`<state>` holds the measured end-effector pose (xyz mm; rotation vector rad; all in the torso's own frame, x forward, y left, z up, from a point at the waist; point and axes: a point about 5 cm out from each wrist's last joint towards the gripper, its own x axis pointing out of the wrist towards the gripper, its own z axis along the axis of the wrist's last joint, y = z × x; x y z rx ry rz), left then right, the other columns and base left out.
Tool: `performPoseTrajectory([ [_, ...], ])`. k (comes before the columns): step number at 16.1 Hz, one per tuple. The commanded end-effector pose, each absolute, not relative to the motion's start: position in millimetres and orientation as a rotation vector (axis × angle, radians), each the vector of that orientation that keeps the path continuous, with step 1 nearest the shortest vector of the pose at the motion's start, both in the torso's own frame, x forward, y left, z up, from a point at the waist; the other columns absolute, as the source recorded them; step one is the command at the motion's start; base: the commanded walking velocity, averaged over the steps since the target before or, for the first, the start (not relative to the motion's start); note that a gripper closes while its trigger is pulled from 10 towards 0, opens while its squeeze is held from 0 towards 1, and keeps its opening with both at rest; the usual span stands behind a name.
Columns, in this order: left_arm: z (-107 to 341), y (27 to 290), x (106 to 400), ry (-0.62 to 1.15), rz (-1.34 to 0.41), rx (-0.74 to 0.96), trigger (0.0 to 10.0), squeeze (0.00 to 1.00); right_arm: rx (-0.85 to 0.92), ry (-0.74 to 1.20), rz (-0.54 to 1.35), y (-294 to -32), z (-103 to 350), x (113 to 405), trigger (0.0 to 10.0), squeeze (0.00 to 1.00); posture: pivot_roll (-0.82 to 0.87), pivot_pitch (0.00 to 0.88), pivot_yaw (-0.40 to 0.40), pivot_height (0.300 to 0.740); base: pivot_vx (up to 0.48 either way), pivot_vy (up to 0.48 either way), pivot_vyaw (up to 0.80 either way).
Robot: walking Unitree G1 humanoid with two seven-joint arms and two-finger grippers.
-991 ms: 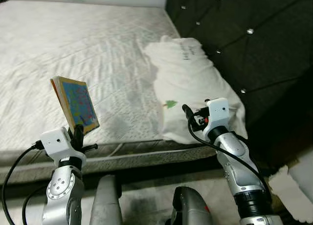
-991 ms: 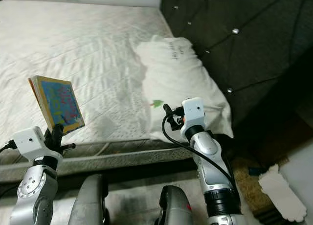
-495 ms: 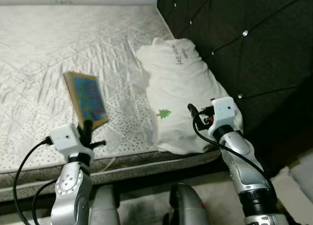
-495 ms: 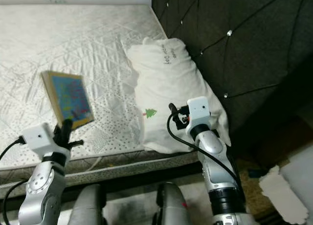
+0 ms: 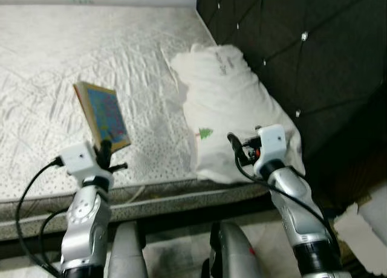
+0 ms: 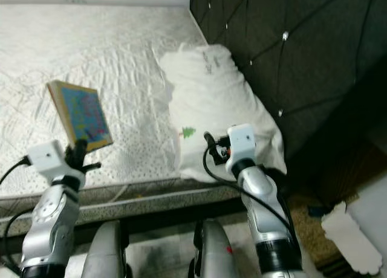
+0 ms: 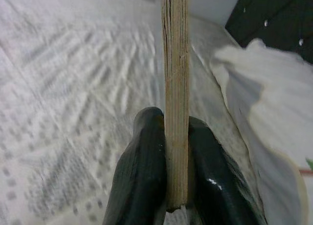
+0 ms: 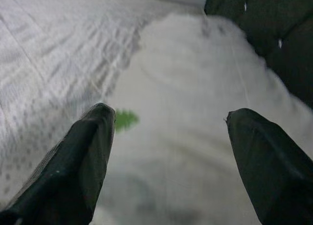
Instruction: Clean up the room
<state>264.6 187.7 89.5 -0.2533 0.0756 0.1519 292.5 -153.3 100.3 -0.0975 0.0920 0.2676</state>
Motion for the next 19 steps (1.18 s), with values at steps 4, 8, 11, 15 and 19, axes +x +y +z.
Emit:
performPoseTrajectory([
  [4, 91.8, 168.0, 287.0, 0.129, 0.108, -0.382, 10.0, 0.0, -0.118, 0.105, 0.288, -160.8, 107.3, 287.6, 10.0, 0.0, 0.02, 0.151, -0.119, 0.575, 0.0, 0.0, 0.0],
  [8, 92.9, 143.0, 309.2, 0.22, -0.015, -0.55, 10.0, 0.0, -0.142, 0.132, 0.277, -167.9, 108.2, 271.9, 10.0, 0.0, -0.04, 0.207, -0.119, 0.575, 0.0, 0.0, 0.0],
  [11, 89.5, 131.1, 317.5, 0.329, -0.085, -0.652, 10.0, 0.0, -0.145, 0.147, 0.253, -174.5, 109.0, 264.7, 10.0, 0.0, -0.06, 0.229, -0.118, 0.575, 0.0, 0.0, 0.0],
  [15, 81.4, 110.9, 317.5, 0.483, -0.239, -0.696, 10.0, 0.0, -0.16, 0.159, 0.246, -177.6, 111.5, 261.8, 10.0, 0.0, -0.08, 0.235, -0.123, 0.575, 0.0, 0.0, 0.0],
  [19, 83.5, 104.0, 322.2, 0.553, -0.334, -0.766, 10.0, 0.0, -0.161, 0.166, 0.247, -177.5, 113.5, 261.2, 10.0, 0.0, -0.09, 0.241, -0.126, 0.575, 0.0, 0.0, 0.0],
])
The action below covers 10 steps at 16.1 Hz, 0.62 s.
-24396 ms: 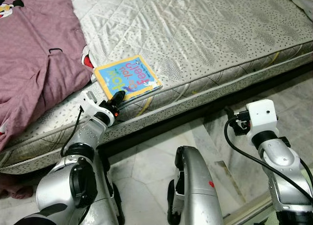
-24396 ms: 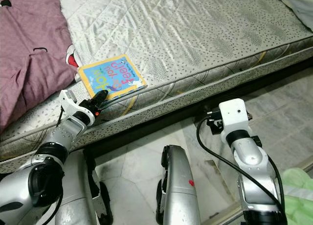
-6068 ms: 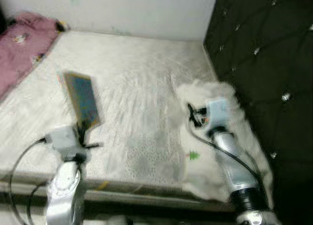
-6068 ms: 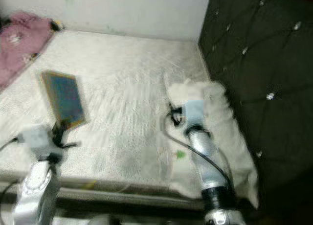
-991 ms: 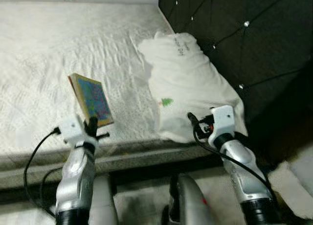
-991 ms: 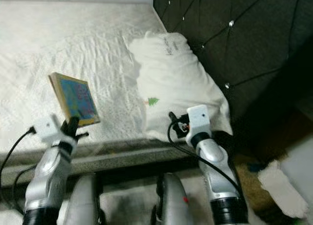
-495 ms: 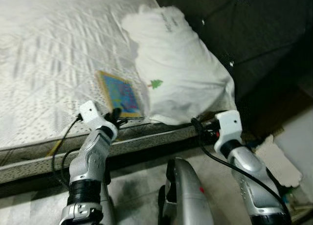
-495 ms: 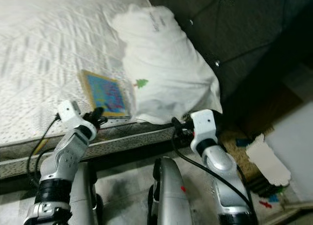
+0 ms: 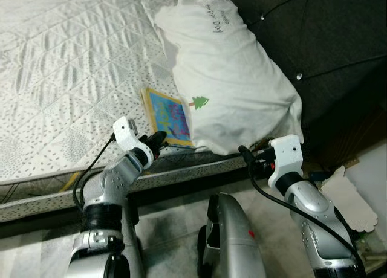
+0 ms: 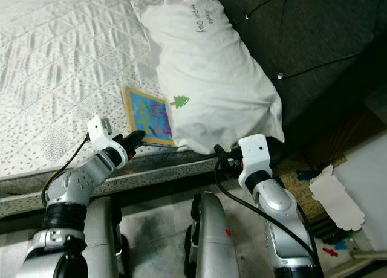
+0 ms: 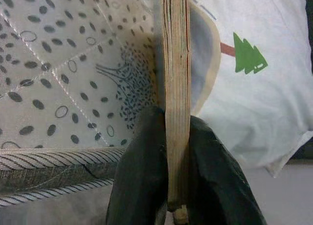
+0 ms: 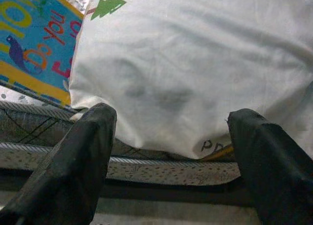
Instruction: Clean up the room
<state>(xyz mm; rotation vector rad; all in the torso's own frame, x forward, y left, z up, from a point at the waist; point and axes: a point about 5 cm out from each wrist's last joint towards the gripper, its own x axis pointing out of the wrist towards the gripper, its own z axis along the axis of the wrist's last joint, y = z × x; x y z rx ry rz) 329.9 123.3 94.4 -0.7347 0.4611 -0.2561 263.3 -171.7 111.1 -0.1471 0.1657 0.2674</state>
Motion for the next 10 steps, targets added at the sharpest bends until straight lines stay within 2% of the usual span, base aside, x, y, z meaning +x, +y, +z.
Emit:
performPoseTrajectory([
  [1, 84.5, 98.0, 323.8, 0.57, -0.364, -0.749, 10.0, 0.0, -0.164, 0.169, 0.247, -177.6, 113.5, 261.4, 10.0, 0.0, -0.09, 0.24, -0.126, 0.575, 0.0, 0.0, 0.0],
  [4, 81.2, 97.7, 325.2, 0.592, -0.346, -0.753, 10.0, 0.0, -0.165, 0.174, 0.244, -177.6, 113.9, 261.6, 10.0, 0.0, -0.09, 0.239, -0.125, 0.575, 0.0, 0.0, 0.0],
  [9, 70.0, 134.3, 331.3, 0.604, -0.237, -0.732, 10.0, 0.0, -0.169, 0.18, 0.237, -179.4, 113.7, 262.5, 10.0, 0.0, -0.1, 0.236, -0.13, 0.575, 0.0, 0.0, 0.0],
  [10, 70.9, 140.6, 334.7, 0.595, -0.219, -0.716, 10.0, 1.0, -0.171, 0.18, 0.237, -180.0, 113.8, 263.3, 10.0, 0.0, -0.1, 0.233, -0.132, 0.575, 0.0, 0.0, 0.0],
])
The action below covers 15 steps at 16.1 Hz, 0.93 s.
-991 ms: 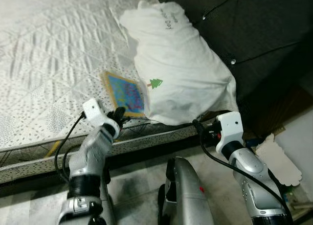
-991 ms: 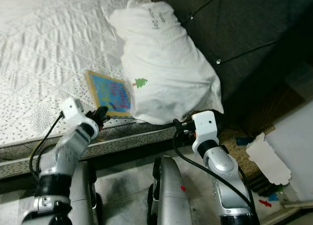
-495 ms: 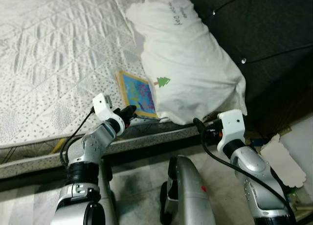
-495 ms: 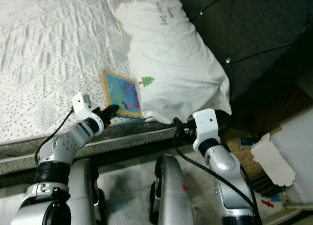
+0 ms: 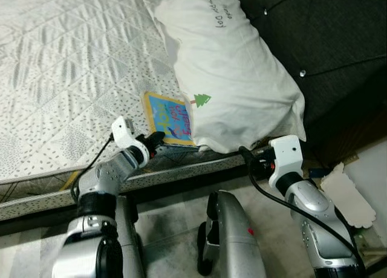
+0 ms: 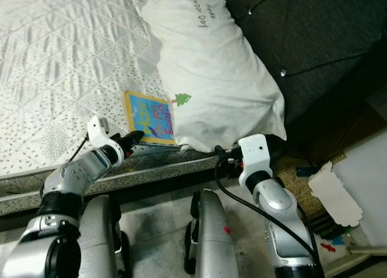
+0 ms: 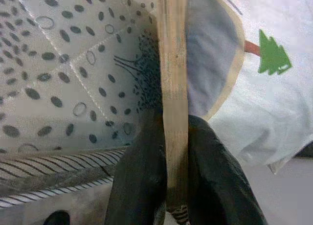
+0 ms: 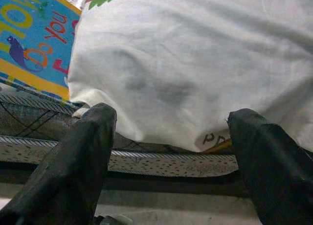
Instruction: Clean up the room
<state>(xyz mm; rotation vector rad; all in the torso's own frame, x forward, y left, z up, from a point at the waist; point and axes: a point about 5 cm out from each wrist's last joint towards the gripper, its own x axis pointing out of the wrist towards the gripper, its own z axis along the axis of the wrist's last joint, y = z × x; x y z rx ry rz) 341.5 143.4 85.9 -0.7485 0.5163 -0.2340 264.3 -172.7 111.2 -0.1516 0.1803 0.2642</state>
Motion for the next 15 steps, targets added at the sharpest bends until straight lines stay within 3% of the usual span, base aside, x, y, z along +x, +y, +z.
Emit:
performPoseTrajectory([
  [1, 70.9, 143.2, 335.8, 0.592, -0.212, -0.714, 10.0, 1.0, -0.172, 0.18, 0.237, -180.2, 113.8, 263.6, 10.0, 0.0, -0.1, 0.232, -0.132, 0.575, 0.0, 0.0, 0.0],
  [10, 70.7, 188.9, 347.3, 0.533, -0.045, -0.612, 10.0, 1.0, -0.178, 0.168, 0.243, -175.3, 112.8, 273.7, 10.0, 0.0, -0.08, 0.195, -0.131, 0.575, 0.0, 0.0, 0.0],
  [15, 81.5, 231.3, 352.3, 0.435, 0.142, -0.563, 10.0, 1.0, -0.168, 0.154, 0.238, -170.4, 111.3, 281.2, 10.0, 0.0, -0.07, 0.166, -0.115, 0.575, 0.0, 0.0, 0.0],
])
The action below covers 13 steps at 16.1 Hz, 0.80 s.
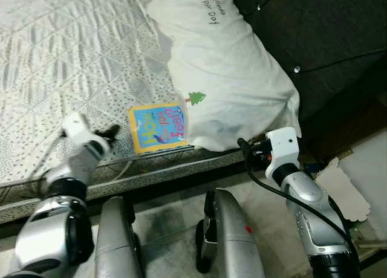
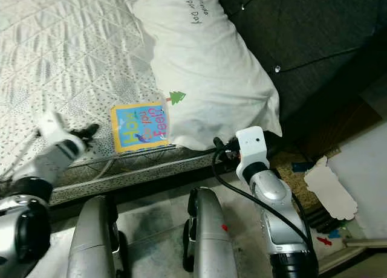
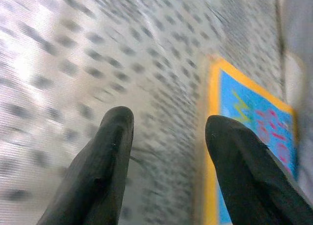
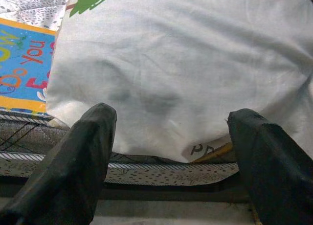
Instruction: Clean up the room
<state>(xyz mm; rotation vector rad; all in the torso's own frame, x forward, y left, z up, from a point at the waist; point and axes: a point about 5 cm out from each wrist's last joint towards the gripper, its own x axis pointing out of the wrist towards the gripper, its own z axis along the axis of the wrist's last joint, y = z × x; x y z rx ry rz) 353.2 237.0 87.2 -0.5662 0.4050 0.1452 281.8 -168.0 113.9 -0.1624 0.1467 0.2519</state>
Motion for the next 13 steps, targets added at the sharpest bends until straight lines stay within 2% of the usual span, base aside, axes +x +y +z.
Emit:
performPoseTrajectory([
  [1, 80.4, 230.4, 351.4, 0.435, 0.151, -0.538, 10.0, 1.0, -0.164, 0.15, 0.236, -169.0, 110.5, 282.6, 10.0, 0.0, -0.06, 0.156, -0.106, 0.575, 0.0, 0.0, 0.0],
  [5, 78.6, 232.4, 340.6, 0.344, 0.284, -0.409, 10.0, 1.0, -0.147, 0.136, 0.226, -165.6, 109.1, 285.8, 10.0, 0.0, -0.04, 0.143, -0.087, 0.575, 0.0, 0.0, 0.0],
  [9, 78.9, 230.7, 297.8, 0.258, 0.408, -0.292, 10.0, 1.0, -0.121, 0.107, 0.232, -155.4, 109.7, 295.1, 10.0, 0.0, 0.02, 0.112, -0.062, 0.575, 0.0, 0.0, 0.0],
  [11, 88.0, 227.4, 269.0, 0.196, 0.422, -0.171, 10.0, 1.0, -0.082, 0.077, 0.247, -139.2, 112.7, 305.1, 10.0, 0.0, 0.06, 0.085, -0.041, 0.575, 0.0, 0.0, 0.0],
  [13, 94.7, 224.5, 257.2, 0.141, 0.407, -0.086, 10.0, 1.0, -0.057, 0.058, 0.253, -127.1, 114.7, 312.9, 10.0, 0.0, 0.09, 0.062, -0.028, 0.575, 0.0, 0.0, 0.0],
])
